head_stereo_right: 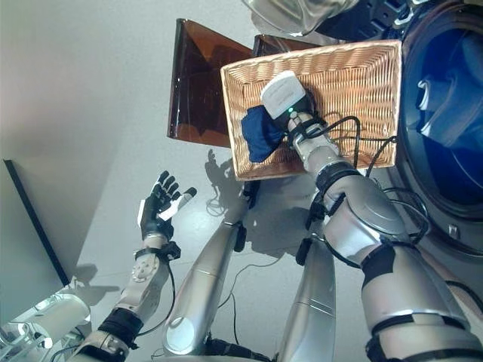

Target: Pick up the clothes and place them into the washing machine

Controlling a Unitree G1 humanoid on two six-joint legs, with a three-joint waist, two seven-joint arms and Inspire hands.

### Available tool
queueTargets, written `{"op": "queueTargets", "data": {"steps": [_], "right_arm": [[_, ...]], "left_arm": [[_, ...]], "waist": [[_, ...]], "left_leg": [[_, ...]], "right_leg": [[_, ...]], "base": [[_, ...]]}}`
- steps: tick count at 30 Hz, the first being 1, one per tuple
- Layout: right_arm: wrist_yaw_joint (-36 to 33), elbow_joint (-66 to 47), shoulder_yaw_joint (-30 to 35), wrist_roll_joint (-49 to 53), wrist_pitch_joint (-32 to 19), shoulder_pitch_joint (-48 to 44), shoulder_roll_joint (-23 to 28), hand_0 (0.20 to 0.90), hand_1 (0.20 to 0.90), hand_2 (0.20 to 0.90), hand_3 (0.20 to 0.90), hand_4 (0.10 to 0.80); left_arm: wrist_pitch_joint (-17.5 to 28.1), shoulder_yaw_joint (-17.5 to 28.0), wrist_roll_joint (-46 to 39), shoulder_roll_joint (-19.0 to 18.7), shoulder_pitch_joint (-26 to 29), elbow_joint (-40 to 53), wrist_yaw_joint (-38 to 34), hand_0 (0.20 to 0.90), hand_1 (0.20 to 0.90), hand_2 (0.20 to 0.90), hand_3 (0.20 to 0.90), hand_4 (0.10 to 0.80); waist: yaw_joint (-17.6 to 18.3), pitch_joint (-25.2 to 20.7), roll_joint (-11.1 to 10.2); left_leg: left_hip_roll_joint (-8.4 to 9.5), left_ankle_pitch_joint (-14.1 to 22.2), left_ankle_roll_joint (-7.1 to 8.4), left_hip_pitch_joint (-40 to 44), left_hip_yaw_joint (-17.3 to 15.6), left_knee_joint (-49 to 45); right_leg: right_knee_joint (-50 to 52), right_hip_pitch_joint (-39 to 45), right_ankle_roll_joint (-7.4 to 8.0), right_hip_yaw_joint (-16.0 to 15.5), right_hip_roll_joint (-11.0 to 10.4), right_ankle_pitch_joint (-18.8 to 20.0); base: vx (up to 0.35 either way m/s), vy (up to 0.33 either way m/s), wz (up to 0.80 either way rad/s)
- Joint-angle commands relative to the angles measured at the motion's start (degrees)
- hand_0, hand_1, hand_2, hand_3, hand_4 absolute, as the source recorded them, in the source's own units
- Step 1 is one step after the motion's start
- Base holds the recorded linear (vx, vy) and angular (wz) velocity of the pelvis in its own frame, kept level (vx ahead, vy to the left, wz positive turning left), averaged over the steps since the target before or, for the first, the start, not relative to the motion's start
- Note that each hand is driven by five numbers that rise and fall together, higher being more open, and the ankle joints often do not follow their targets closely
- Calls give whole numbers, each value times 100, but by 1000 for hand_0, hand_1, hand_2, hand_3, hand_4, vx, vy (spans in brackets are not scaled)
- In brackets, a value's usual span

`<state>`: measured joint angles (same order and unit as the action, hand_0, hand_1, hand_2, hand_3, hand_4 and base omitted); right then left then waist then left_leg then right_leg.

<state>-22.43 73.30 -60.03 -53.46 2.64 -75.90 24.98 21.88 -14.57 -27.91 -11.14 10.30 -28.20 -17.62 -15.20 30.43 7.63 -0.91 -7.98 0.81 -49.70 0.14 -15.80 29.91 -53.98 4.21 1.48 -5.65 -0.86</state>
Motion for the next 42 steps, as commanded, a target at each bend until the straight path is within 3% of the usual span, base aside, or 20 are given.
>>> {"op": "queueTargets", "data": {"steps": [1,6,7,13,22,31,42], "right_arm": [[-403,-390,404,518,202,-291,330,200,200,200,200,300],[-612,-926,892,1093,93,-181,384,200,200,200,200,300],[-763,-1231,1296,1556,-4,18,371,200,200,200,200,300],[-1024,-1774,2283,2880,-375,589,256,200,200,200,200,300],[-979,-2369,4196,6552,-1557,1926,-357,200,200,200,200,300],[-532,-2435,5089,8551,-2217,2401,-313,200,200,200,200,300],[-301,-1973,5923,10333,-2759,2249,-151,200,200,200,200,300]], "left_arm": [[367,-29,36,-330,-231,283,-133,900,900,900,900,800],[326,-15,29,-304,-176,84,-191,900,900,900,900,800],[317,-10,32,-272,-173,-71,-245,900,900,900,900,800],[296,-38,-56,-163,-94,-384,-277,900,900,900,900,800],[163,-125,-132,-15,-199,-615,-135,900,900,900,900,800],[128,-97,-205,-59,-580,-386,151,900,900,900,900,800],[74,-324,-357,8,-633,-288,362,900,900,900,900,800]], "waist": [[108,-64,368],[186,-64,314],[259,-64,285],[385,-64,260],[634,-64,360],[701,-205,571],[750,-241,864]], "left_leg": [[-5,-364,301,-94,-279,550],[-33,-343,282,97,-353,582],[-20,-312,267,262,-397,622],[-28,-269,232,640,-512,712],[8,-71,133,1320,-699,739],[25,73,93,1456,-841,632],[15,43,106,1385,-946,661]], "right_leg": [[374,356,-211,309,56,-579],[270,518,-193,400,92,-513],[214,679,-184,440,81,-524],[-12,1046,-158,553,94,-459],[-448,1776,-69,778,44,-377],[-504,1877,-71,940,22,-437],[-492,1763,-102,1070,54,-459]], "base": [[0,0,0],[24,20,-8],[17,24,-20],[34,34,-17],[42,43,-17],[29,13,-14],[4,0,-3]]}}
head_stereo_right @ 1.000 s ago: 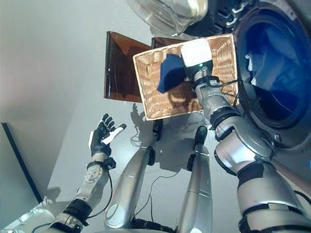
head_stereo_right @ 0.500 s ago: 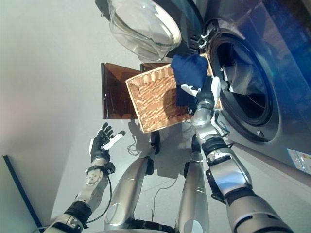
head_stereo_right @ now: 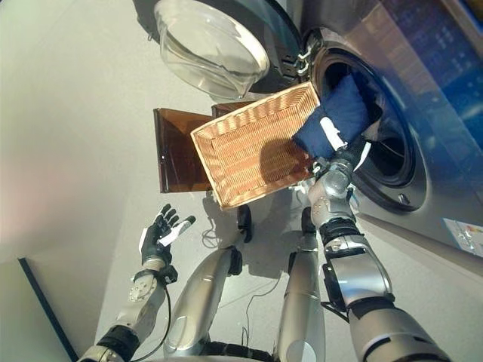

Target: Pick up the clothes and place them into the washing machine

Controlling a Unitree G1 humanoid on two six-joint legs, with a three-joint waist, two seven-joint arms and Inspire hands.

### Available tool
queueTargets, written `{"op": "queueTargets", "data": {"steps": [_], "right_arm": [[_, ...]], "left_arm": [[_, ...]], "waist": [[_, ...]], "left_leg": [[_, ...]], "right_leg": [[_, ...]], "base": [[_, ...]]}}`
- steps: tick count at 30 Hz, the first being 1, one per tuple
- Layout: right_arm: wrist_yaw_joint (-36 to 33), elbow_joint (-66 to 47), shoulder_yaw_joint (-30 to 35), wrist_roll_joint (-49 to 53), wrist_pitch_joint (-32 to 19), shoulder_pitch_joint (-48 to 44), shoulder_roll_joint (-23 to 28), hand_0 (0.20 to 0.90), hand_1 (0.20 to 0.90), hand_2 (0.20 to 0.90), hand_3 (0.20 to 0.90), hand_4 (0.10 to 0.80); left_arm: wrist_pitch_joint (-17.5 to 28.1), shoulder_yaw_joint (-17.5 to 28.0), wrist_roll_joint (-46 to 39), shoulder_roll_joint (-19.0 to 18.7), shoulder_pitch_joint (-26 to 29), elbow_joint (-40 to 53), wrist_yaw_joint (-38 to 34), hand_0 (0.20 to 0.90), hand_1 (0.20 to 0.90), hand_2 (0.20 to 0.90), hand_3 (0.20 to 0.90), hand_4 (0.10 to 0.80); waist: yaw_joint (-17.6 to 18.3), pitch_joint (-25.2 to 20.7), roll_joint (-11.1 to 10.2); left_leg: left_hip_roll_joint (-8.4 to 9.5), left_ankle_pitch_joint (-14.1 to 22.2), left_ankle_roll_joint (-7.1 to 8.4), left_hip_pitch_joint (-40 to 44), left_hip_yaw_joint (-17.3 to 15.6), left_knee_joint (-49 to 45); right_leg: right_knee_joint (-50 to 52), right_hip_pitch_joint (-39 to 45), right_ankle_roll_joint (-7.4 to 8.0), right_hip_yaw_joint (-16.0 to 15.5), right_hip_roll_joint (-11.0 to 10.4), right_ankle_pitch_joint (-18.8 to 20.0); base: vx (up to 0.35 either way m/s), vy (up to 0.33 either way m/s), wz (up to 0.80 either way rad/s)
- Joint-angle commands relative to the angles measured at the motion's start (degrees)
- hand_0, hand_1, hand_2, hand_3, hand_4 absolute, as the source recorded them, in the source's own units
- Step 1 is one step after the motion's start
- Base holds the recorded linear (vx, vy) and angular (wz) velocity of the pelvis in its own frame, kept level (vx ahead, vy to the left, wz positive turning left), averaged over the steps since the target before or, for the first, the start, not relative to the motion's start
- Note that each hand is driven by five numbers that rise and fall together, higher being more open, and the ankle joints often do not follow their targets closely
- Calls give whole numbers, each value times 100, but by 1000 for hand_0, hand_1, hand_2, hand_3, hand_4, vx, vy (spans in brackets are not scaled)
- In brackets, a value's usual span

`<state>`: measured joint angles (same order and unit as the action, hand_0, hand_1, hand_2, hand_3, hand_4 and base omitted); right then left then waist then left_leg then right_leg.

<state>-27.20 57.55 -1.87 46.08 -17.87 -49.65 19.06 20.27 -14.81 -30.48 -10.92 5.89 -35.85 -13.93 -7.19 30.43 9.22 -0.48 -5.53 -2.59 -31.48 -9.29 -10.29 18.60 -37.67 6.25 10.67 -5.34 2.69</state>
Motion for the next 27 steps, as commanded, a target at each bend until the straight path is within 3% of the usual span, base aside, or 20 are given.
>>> {"op": "queueTargets", "data": {"steps": [1,8,17,27], "right_arm": [[192,-386,109,395,-713,-377,449,200,200,200,200,300],[265,-85,487,1121,-904,-558,601,200,200,200,200,300],[343,392,839,1934,-1009,-1243,1234,200,200,200,200,300],[261,1107,625,2188,-788,-2393,2549,200,200,200,200,300]], "left_arm": [[235,-305,-102,-15,-190,476,-7,900,900,900,900,800],[216,-405,-192,1,-199,501,47,900,900,900,900,800],[206,-517,-328,-9,-211,477,163,900,900,900,900,800],[218,-690,-505,-70,-343,615,401,900,900,900,900,800]], "waist": [[-66,-256,706],[-61,-282,859],[-37,-350,1085],[-147,-595,1347]], "left_leg": [[-35,-206,448,-454,-7,110],[-4,-237,463,-466,-40,171],[58,-229,464,-481,-112,193],[95,-252,480,-468,-193,291]], "right_leg": [[637,113,-308,155,30,-804],[670,52,-313,203,27,-811],[750,-70,-305,318,-7,-842],[785,-175,-267,464,-47,-875]], "base": [[-1,-5,-4],[-2,0,-5],[2,10,-2],[18,9,-2]]}}
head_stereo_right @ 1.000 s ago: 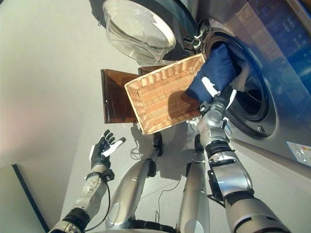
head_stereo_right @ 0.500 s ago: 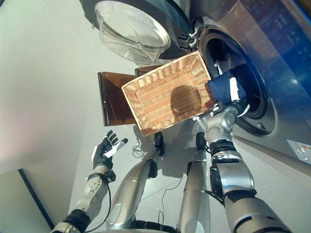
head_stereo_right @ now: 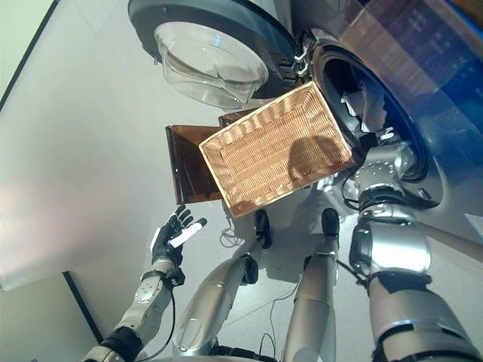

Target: Pick up the clothes and place them into the washing machine

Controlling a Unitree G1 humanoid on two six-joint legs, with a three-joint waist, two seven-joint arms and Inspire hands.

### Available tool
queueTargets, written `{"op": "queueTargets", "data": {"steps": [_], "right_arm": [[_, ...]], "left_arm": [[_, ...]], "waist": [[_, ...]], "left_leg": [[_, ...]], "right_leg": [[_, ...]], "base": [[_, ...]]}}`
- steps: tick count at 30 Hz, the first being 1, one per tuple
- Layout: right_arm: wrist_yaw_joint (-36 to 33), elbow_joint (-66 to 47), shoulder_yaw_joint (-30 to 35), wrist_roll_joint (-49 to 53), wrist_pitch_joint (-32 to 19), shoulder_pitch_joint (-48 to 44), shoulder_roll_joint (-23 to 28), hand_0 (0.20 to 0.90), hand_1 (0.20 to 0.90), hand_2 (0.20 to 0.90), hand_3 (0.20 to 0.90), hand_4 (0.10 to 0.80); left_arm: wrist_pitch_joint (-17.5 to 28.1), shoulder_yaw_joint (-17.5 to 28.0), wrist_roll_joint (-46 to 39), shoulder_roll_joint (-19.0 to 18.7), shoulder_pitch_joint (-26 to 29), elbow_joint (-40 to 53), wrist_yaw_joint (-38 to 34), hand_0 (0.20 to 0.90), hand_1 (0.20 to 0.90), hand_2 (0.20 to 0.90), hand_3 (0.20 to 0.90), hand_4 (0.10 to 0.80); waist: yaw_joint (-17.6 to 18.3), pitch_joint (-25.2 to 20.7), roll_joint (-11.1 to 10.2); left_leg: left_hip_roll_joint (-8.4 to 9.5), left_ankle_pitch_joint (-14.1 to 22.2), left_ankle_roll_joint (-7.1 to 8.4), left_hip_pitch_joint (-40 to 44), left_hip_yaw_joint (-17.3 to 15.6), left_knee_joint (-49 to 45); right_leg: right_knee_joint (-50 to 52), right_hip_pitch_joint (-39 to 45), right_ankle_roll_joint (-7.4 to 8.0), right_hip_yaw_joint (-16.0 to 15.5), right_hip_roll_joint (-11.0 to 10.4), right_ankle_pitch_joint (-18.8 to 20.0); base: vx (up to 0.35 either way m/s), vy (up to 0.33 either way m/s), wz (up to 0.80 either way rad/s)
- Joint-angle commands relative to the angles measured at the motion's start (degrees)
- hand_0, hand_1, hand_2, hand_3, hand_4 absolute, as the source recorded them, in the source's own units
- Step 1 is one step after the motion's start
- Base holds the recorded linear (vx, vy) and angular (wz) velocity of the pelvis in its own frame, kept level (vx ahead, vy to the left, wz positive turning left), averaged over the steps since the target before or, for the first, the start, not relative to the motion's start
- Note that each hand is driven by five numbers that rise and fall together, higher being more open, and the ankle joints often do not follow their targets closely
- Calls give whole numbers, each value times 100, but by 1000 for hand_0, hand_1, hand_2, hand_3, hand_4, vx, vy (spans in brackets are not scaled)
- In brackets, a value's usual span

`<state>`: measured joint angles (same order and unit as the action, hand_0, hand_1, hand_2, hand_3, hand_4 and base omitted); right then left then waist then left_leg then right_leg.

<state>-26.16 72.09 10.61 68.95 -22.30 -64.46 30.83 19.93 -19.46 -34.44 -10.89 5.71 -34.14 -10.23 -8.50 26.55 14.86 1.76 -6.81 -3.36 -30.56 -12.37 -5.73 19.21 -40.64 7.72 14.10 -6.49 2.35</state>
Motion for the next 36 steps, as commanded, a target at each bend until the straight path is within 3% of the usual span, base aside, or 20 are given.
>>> {"op": "queueTargets", "data": {"steps": [1,13,23,24,25,36], "right_arm": [[160,-307,-684,-94,-323,-1007,1486,200,200,200,200,300],[74,157,-1600,-403,66,-2220,2197,200,200,200,200,300],[-96,-8,-1465,-109,-257,-2390,2215,200,200,200,200,300],[-132,2,-1436,-91,-283,-2397,2203,370,370,370,370,422],[-180,44,-1428,-99,-313,-2423,2201,900,900,900,900,800],[-283,35,-1311,7,-392,-2437,1950,900,900,900,900,800]], "left_arm": [[251,-246,-123,-76,-342,461,46,900,900,900,900,800],[249,-402,-238,-185,-356,728,96,900,900,900,900,800],[296,-413,-242,-169,-214,827,-31,900,900,900,900,800],[296,-405,-244,-165,-194,815,-58,900,900,900,900,800],[289,-383,-241,-177,-165,804,-80,900,900,900,900,800],[247,-334,-258,-125,-120,640,-206,900,900,900,900,800]], "waist": [[-13,-223,783],[-101,-113,947],[-52,-29,975],[-47,-38,975],[-50,-58,974],[-110,-185,982]], "left_leg": [[-111,-84,565,-542,114,-165],[-113,-138,599,-701,36,-147],[-134,-203,654,-920,8,-197],[-131,-201,653,-934,8,-200],[-121,-197,651,-938,6,-194],[-141,-199,616,-952,-18,-173]], "right_leg": [[736,136,-415,123,45,-897],[949,-164,-408,180,17,-961],[1187,-413,-439,236,61,-1019],[1205,-432,-441,236,61,-1023],[1205,-441,-444,236,72,-1028],[1246,-519,-457,243,116,-979]], "base": [[31,-1,0],[11,-3,0],[16,-6,6],[23,25,4],[5,33,4],[9,6,0]]}}
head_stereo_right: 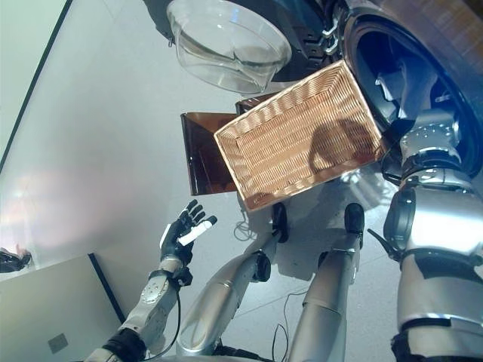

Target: Pick up the clothes and place them into the washing machine

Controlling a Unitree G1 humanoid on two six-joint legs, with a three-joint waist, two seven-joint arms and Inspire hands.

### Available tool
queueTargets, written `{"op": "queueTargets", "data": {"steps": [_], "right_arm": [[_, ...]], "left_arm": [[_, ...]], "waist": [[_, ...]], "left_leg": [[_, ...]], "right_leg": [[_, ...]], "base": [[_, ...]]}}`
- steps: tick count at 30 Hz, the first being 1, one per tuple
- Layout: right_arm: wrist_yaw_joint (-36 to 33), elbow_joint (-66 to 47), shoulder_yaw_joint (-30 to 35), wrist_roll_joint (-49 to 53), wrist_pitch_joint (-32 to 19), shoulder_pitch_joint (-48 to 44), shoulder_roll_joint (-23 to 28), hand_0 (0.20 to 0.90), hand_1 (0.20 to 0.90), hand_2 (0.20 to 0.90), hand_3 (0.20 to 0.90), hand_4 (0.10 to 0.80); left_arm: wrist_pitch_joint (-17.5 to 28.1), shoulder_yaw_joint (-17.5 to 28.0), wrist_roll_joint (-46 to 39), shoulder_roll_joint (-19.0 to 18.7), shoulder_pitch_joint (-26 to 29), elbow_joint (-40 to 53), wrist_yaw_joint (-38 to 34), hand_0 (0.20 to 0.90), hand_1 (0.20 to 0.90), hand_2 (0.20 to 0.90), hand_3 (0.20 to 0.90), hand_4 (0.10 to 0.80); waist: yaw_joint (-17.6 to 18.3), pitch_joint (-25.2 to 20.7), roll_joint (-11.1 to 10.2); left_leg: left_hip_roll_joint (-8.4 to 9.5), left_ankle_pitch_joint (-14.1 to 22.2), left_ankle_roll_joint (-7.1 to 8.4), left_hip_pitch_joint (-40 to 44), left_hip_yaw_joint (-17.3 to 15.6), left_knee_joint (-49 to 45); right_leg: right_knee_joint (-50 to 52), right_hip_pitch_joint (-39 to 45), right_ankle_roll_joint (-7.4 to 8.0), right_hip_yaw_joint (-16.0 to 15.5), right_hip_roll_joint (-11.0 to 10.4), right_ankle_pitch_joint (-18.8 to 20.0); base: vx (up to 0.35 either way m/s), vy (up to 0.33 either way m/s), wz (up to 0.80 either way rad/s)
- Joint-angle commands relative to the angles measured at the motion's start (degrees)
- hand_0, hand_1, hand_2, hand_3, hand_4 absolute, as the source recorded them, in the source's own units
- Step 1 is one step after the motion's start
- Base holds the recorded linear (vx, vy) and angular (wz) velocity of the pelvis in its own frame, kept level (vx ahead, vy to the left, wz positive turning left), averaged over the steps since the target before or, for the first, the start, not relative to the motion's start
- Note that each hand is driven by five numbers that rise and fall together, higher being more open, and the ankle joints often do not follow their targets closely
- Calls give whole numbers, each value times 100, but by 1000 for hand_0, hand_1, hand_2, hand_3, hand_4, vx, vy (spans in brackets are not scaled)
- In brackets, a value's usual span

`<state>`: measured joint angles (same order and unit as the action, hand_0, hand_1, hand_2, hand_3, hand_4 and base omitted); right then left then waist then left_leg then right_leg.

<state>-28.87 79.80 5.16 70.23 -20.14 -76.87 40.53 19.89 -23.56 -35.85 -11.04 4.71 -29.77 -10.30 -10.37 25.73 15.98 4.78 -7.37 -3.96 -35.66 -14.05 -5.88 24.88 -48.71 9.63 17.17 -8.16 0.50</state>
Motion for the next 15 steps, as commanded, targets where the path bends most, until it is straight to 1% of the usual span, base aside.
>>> {"op": "queueTargets", "data": {"steps": [1,15], "right_arm": [[-11,-741,-758,-110,-616,-1186,960,900,900,900,900,800],[23,-928,-510,58,-769,-944,612,900,900,900,900,800]], "left_arm": [[253,80,-121,-108,-14,190,-202,900,900,900,900,800],[259,134,-134,-82,0,121,-237,900,900,900,900,800]], "waist": [[77,-105,868],[96,-131,878]], "left_leg": [[-446,-144,677,-442,146,-162],[-438,-144,669,-376,108,-133]], "right_leg": [[686,289,-652,-64,289,-795],[679,331,-659,-32,301,-795]], "base": [[0,0,0],[0,0,0]]}}
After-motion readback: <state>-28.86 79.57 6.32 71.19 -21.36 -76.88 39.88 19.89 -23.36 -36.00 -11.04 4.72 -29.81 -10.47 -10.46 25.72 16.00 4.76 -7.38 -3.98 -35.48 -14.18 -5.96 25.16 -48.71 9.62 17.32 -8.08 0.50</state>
